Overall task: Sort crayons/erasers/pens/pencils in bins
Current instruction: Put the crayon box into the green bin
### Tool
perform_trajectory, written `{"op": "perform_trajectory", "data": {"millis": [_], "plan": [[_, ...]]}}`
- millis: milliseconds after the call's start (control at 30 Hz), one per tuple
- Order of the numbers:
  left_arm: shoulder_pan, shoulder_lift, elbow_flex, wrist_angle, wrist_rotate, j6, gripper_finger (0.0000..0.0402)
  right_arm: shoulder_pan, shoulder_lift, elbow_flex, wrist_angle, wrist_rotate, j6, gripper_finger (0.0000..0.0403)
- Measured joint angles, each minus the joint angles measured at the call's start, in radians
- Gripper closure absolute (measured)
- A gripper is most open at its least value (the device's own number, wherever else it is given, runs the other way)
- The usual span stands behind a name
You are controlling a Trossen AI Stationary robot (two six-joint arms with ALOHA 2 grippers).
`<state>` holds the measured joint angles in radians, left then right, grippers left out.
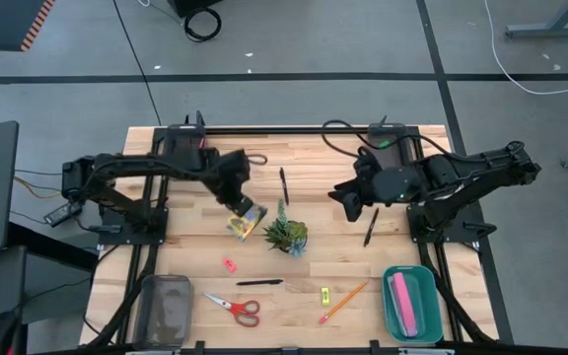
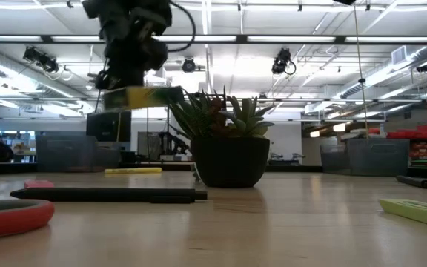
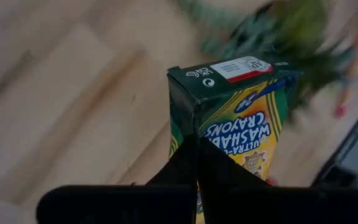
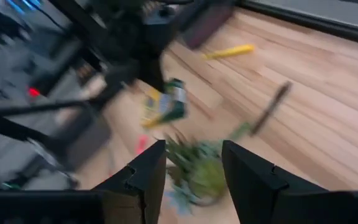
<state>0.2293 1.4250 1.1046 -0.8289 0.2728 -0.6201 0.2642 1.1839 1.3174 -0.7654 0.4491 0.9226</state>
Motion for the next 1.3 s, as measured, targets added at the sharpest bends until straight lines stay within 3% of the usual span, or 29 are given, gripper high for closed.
{"op": "perform_trajectory", "data": {"millis": [267,433,567,800,1000,1300], "plan": [[0.065,0.000,0.168,0.108,-0.027,-0.045,0.0399,0.000,0.052,0.000,0.036,0.014,0.020,0.0200],[0.082,-0.001,0.245,0.120,-0.026,-0.074,0.0399,-0.009,0.114,0.000,0.074,0.049,0.134,0.0171],[0.094,-0.002,0.258,0.120,-0.036,-0.083,0.0399,-0.022,0.155,0.000,0.121,0.088,0.232,0.0143],[0.095,-0.002,0.258,0.175,-0.026,-0.132,0.0395,-0.065,0.182,0.000,0.251,0.093,0.263,0.0109],[0.095,-0.002,0.258,0.313,0.016,-0.210,0.0397,-0.114,0.199,0.000,0.332,0.092,0.223,0.0105],[0.081,-0.002,0.258,0.385,0.027,-0.270,0.0396,-0.160,0.198,0.000,0.377,0.072,0.166,0.0105]]}}
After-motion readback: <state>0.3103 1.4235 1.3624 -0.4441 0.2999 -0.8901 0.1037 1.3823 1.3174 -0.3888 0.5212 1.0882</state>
